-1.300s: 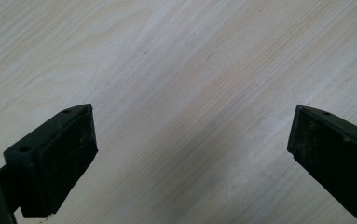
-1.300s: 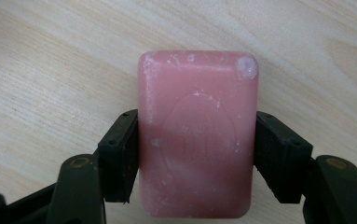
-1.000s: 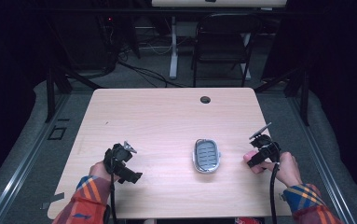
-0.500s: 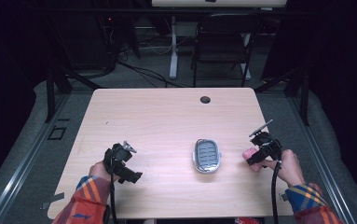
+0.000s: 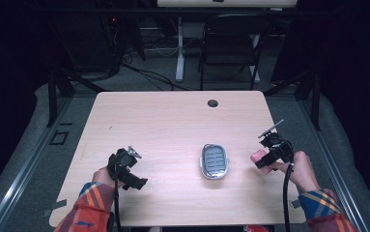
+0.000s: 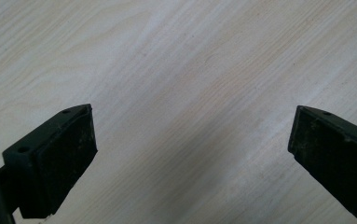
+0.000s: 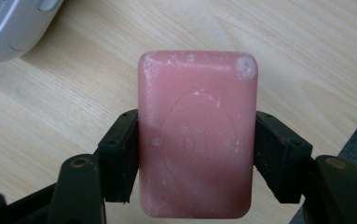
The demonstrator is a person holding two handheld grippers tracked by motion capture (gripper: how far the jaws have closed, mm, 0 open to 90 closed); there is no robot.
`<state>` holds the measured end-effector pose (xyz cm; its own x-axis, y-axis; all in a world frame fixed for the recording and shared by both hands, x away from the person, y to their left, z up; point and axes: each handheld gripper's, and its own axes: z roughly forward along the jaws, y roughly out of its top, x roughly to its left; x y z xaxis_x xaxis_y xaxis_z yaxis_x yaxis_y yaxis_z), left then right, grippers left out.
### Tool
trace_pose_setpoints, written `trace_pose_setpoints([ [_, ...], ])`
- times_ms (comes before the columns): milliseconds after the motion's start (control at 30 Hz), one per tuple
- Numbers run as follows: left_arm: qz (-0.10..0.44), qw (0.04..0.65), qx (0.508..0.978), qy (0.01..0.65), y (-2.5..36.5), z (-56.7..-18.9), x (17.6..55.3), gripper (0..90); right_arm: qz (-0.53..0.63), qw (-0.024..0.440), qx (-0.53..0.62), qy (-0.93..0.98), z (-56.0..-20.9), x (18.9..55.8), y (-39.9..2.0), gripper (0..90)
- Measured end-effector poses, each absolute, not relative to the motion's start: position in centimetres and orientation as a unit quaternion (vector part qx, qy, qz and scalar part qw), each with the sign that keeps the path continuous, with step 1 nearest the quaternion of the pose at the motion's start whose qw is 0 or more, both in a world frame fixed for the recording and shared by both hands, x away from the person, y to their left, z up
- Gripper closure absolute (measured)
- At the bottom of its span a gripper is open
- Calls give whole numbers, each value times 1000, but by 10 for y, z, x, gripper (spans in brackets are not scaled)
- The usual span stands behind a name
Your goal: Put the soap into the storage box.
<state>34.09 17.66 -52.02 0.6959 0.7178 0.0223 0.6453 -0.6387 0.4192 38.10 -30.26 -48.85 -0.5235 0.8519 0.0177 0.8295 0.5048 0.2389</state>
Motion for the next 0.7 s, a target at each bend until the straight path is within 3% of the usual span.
trace_pose_setpoints([
  [700, 92, 194, 901, 377, 177, -520, 341, 7, 120, 55, 456, 880, -471, 387, -270, 372],
])
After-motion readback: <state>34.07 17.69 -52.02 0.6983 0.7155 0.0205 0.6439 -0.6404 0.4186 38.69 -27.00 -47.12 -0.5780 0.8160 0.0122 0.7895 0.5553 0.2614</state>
